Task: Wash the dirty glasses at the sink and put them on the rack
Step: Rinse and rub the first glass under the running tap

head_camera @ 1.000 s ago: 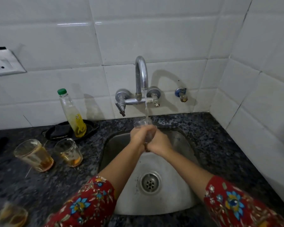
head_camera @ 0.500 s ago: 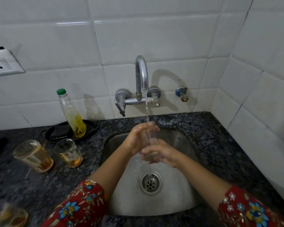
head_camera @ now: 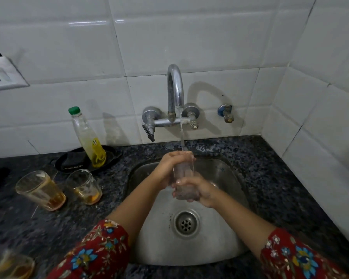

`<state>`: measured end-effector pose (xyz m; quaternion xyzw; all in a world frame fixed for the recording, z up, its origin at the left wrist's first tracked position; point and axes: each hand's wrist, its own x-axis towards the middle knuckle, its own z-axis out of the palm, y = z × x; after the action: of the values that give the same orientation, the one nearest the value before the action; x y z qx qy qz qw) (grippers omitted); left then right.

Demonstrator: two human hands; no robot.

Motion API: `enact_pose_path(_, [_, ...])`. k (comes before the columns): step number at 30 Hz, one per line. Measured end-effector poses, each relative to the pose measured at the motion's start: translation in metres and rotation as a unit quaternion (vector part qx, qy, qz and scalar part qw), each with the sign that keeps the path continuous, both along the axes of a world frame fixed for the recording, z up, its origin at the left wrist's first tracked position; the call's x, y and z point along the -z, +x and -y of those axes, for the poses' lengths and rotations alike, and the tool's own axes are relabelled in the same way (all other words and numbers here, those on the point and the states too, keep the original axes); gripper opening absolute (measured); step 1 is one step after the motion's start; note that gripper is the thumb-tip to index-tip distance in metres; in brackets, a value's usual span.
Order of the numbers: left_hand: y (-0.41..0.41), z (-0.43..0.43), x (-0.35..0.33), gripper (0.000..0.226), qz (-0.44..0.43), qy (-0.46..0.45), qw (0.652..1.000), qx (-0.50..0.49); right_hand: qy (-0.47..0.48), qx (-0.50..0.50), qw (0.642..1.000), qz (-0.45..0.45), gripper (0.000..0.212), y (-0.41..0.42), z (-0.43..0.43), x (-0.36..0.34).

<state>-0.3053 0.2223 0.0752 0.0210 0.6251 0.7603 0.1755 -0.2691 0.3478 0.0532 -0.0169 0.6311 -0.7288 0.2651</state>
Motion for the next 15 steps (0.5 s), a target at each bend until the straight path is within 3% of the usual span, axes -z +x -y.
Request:
enact_pose_path(2, [-0.002, 0.011, 0.004, 0.041, -0.003, -0.008, 0.998, 0.055, -0.06, -0.061, 0.995, 0.048, 0.04, 0.0, -0.008, -0.002])
enact_pose_path(3, [-0.001, 0.013, 0.007, 0.047, -0.014, -0.011, 0.999, 0.034, -0.048, -0.065, 0.996, 0.049, 0.048, -0.001, -0.011, -0.002])
enact_pose_path(5, [0.002, 0.014, 0.014, 0.053, -0.023, -0.03, 0.997, -0.073, 0.003, -0.018, 0.999, 0.049, 0.062, -0.008, -0.016, -0.001])
enact_pose_path(8, [0.016, 0.009, 0.03, 0.041, 0.047, -0.017, 0.981, -0.187, 0.138, 0.062, 0.988, -0.014, 0.053, -0.018, -0.022, -0.009])
enact_pose_path(11, [0.024, 0.008, 0.045, 0.055, 0.138, 0.013, 0.977, -0.161, 0.326, 0.07, 0.925, -0.18, 0.057, -0.028, -0.009, -0.022])
enact_pose_path(15, [0.016, 0.01, 0.041, 0.059, 0.234, 0.183, 0.941, -0.161, 0.495, 0.052, 0.81, -0.31, 0.071, -0.04, 0.026, -0.047])
